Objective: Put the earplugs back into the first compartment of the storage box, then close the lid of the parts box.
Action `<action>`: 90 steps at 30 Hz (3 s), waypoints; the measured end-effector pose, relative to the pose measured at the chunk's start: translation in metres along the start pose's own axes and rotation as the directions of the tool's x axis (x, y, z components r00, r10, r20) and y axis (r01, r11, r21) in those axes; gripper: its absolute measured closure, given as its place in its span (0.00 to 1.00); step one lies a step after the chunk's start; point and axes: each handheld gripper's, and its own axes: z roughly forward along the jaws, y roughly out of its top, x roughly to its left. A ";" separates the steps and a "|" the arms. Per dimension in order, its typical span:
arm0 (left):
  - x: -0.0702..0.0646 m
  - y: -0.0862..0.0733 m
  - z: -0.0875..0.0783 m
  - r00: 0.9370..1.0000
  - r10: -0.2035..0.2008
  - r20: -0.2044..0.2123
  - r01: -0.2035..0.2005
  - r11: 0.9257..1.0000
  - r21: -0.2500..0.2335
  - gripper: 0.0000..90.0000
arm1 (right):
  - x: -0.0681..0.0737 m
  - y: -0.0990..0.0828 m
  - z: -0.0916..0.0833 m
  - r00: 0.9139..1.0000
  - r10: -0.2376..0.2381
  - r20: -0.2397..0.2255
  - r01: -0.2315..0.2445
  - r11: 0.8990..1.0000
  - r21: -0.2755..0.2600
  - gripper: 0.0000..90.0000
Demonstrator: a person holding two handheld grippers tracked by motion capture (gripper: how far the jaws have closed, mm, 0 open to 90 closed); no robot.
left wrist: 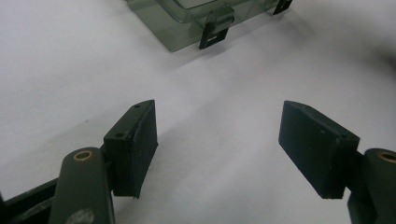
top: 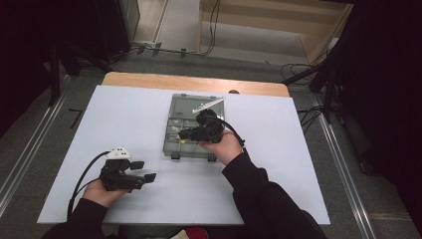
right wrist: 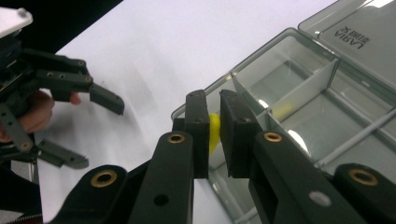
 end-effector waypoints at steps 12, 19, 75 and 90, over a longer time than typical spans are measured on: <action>-0.001 -0.002 -0.001 1.000 -0.001 -0.004 0.001 1.000 -0.007 0.31 | -0.010 0.017 0.018 1.000 0.007 0.027 -0.007 1.000 -0.019 0.88; -0.001 -0.001 -0.001 1.000 0.007 -0.001 -0.007 1.000 -0.003 0.31 | -0.020 0.021 0.029 0.998 0.010 0.056 -0.008 0.999 -0.031 0.88; 0.001 0.023 0.005 1.000 0.006 0.005 -0.006 0.999 -0.047 0.28 | -0.035 -0.014 -0.002 0.998 -0.020 0.052 0.027 0.991 -0.130 0.39; 0.003 0.042 0.017 1.000 0.005 -0.001 -0.005 0.998 -0.065 0.28 | -0.045 -0.037 -0.030 0.997 0.014 0.078 -0.001 0.987 -0.158 0.39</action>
